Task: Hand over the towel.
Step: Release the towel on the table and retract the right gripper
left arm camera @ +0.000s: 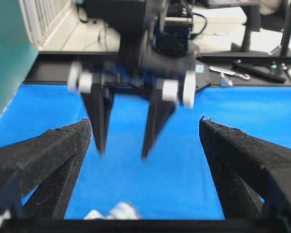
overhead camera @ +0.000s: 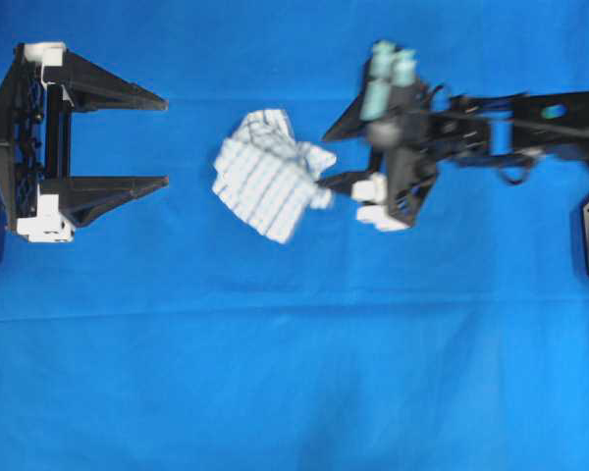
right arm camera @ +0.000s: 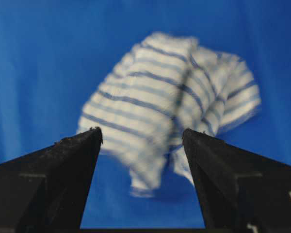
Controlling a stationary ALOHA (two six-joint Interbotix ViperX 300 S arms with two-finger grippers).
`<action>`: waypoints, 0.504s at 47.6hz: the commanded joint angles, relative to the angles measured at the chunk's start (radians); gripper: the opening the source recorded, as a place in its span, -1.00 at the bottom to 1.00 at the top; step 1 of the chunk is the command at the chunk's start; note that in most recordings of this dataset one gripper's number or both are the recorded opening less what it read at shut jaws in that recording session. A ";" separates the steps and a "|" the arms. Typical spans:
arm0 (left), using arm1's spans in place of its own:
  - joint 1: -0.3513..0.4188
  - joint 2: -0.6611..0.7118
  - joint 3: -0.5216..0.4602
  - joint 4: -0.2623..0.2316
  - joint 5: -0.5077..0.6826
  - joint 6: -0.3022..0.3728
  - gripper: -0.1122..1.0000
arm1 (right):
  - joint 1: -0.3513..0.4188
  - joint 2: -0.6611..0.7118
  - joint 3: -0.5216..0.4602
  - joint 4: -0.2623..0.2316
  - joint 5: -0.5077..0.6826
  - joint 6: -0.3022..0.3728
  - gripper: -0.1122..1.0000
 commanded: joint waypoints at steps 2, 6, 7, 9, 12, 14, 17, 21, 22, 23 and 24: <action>0.002 -0.002 -0.014 -0.002 -0.006 0.002 0.89 | 0.003 -0.114 0.008 -0.018 -0.031 0.000 0.45; 0.002 -0.002 -0.014 -0.002 -0.006 0.002 0.89 | 0.006 -0.189 0.032 -0.032 -0.066 -0.003 0.45; 0.002 -0.002 -0.012 -0.002 -0.005 0.002 0.89 | 0.006 -0.204 0.038 -0.037 -0.075 -0.005 0.45; 0.002 -0.002 -0.014 -0.002 -0.006 0.002 0.89 | 0.006 -0.236 0.051 -0.040 -0.092 -0.005 0.45; 0.003 -0.002 -0.012 -0.002 -0.006 0.002 0.89 | 0.006 -0.281 0.075 -0.044 -0.121 -0.005 0.45; 0.003 -0.002 -0.012 -0.002 -0.006 0.002 0.89 | 0.006 -0.307 0.091 -0.048 -0.141 -0.005 0.45; 0.003 -0.002 -0.012 -0.002 -0.006 0.002 0.89 | 0.006 -0.334 0.112 -0.049 -0.164 -0.006 0.45; 0.003 -0.002 -0.012 -0.002 -0.005 0.002 0.89 | 0.006 -0.348 0.130 -0.049 -0.196 -0.006 0.45; 0.005 0.000 -0.012 -0.002 -0.005 0.002 0.89 | 0.006 -0.347 0.132 -0.049 -0.201 -0.006 0.45; 0.005 0.000 -0.012 -0.002 -0.006 0.002 0.89 | 0.006 -0.345 0.133 -0.049 -0.206 -0.008 0.45; 0.006 -0.002 -0.012 -0.002 -0.005 0.002 0.89 | 0.006 -0.344 0.135 -0.049 -0.207 -0.008 0.45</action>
